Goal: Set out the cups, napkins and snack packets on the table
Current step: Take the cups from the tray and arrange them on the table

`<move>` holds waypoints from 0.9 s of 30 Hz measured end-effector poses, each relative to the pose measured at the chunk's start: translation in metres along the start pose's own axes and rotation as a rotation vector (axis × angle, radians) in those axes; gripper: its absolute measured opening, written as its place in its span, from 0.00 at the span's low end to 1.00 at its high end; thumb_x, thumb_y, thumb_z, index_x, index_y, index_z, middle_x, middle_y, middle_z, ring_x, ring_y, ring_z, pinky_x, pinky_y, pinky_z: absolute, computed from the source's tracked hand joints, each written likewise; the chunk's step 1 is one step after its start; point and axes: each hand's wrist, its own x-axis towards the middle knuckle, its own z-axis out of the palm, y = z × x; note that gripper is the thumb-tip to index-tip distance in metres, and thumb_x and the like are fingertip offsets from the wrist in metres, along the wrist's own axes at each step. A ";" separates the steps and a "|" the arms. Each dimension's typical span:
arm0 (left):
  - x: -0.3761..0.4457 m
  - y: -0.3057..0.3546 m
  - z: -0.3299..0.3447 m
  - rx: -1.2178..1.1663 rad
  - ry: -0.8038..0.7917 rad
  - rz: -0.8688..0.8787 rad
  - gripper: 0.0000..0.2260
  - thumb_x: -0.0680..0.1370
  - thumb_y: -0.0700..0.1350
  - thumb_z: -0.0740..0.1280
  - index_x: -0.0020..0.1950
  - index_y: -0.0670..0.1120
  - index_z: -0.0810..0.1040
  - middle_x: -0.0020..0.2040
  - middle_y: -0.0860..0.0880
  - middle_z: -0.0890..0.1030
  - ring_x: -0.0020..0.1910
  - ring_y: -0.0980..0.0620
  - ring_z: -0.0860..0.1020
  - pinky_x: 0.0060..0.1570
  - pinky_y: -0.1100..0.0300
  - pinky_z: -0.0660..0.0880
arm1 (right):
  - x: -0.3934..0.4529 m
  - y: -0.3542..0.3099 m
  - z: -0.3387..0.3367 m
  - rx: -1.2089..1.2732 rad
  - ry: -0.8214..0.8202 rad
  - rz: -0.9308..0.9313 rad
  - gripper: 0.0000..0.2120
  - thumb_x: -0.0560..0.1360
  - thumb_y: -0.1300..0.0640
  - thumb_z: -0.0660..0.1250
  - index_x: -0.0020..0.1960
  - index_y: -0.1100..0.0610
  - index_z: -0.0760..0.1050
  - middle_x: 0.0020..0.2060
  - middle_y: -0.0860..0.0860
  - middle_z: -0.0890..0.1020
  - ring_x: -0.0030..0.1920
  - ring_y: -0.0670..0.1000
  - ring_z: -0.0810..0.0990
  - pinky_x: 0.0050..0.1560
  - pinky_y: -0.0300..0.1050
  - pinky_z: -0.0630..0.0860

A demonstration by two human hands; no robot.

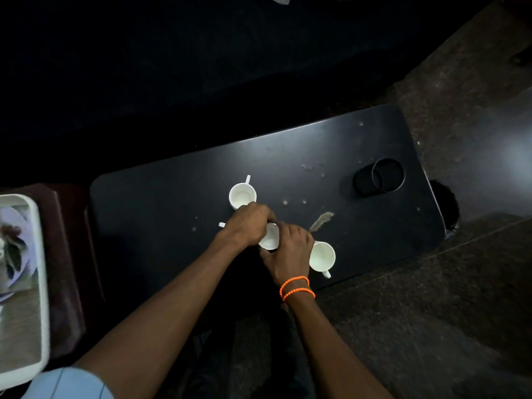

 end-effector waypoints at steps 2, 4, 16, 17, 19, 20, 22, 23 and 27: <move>-0.005 0.000 0.001 0.014 0.026 0.033 0.22 0.73 0.33 0.62 0.61 0.50 0.85 0.60 0.47 0.86 0.59 0.42 0.81 0.60 0.51 0.77 | -0.009 -0.002 0.001 0.006 0.036 0.014 0.25 0.65 0.44 0.72 0.59 0.56 0.79 0.48 0.51 0.83 0.53 0.57 0.79 0.61 0.55 0.70; -0.012 -0.002 0.002 0.030 0.053 0.076 0.21 0.73 0.34 0.63 0.60 0.50 0.86 0.58 0.48 0.87 0.58 0.45 0.82 0.59 0.55 0.76 | -0.022 -0.005 0.002 0.033 0.085 0.027 0.26 0.66 0.42 0.72 0.59 0.56 0.79 0.48 0.50 0.83 0.52 0.56 0.79 0.60 0.54 0.72; -0.051 -0.008 0.026 0.247 -0.004 0.283 0.20 0.75 0.39 0.66 0.61 0.58 0.85 0.63 0.51 0.82 0.71 0.52 0.70 0.75 0.58 0.44 | -0.089 -0.017 0.015 0.061 0.081 0.200 0.25 0.62 0.43 0.76 0.54 0.56 0.80 0.43 0.52 0.81 0.46 0.57 0.79 0.49 0.52 0.73; -0.053 -0.008 0.028 0.249 -0.005 0.290 0.21 0.75 0.38 0.66 0.60 0.58 0.85 0.63 0.51 0.82 0.71 0.52 0.70 0.74 0.59 0.42 | -0.092 -0.018 0.015 0.064 0.073 0.210 0.25 0.62 0.43 0.77 0.53 0.56 0.80 0.43 0.52 0.82 0.46 0.57 0.80 0.49 0.53 0.74; -0.057 -0.010 0.030 0.249 0.007 0.299 0.21 0.73 0.36 0.66 0.59 0.57 0.86 0.61 0.51 0.83 0.70 0.52 0.71 0.72 0.61 0.40 | -0.097 -0.021 0.015 0.067 0.063 0.223 0.25 0.62 0.43 0.77 0.53 0.56 0.80 0.43 0.52 0.82 0.46 0.57 0.80 0.50 0.53 0.75; -0.059 -0.011 0.031 0.245 0.012 0.303 0.21 0.73 0.36 0.66 0.58 0.56 0.87 0.60 0.51 0.84 0.69 0.52 0.71 0.71 0.61 0.40 | -0.099 -0.023 0.015 0.062 0.059 0.226 0.25 0.62 0.43 0.78 0.52 0.56 0.80 0.43 0.52 0.82 0.46 0.57 0.80 0.50 0.53 0.75; -0.062 -0.012 0.032 0.246 0.007 0.309 0.21 0.73 0.36 0.66 0.58 0.56 0.87 0.59 0.52 0.84 0.69 0.52 0.72 0.71 0.60 0.40 | -0.103 -0.025 0.016 0.047 0.048 0.235 0.25 0.62 0.43 0.78 0.53 0.55 0.80 0.44 0.52 0.82 0.47 0.57 0.80 0.51 0.54 0.76; -0.063 -0.013 0.033 0.249 0.000 0.310 0.21 0.73 0.36 0.65 0.58 0.56 0.86 0.59 0.52 0.85 0.69 0.52 0.72 0.72 0.60 0.41 | -0.104 -0.027 0.017 0.038 0.040 0.242 0.25 0.62 0.42 0.78 0.53 0.55 0.80 0.44 0.52 0.82 0.47 0.56 0.80 0.51 0.54 0.76; -0.066 -0.019 0.037 0.256 -0.025 0.319 0.22 0.72 0.36 0.66 0.58 0.57 0.86 0.56 0.53 0.85 0.68 0.54 0.73 0.73 0.58 0.40 | -0.107 -0.032 0.020 0.010 0.016 0.269 0.25 0.62 0.41 0.78 0.52 0.54 0.79 0.44 0.51 0.83 0.47 0.56 0.81 0.51 0.54 0.76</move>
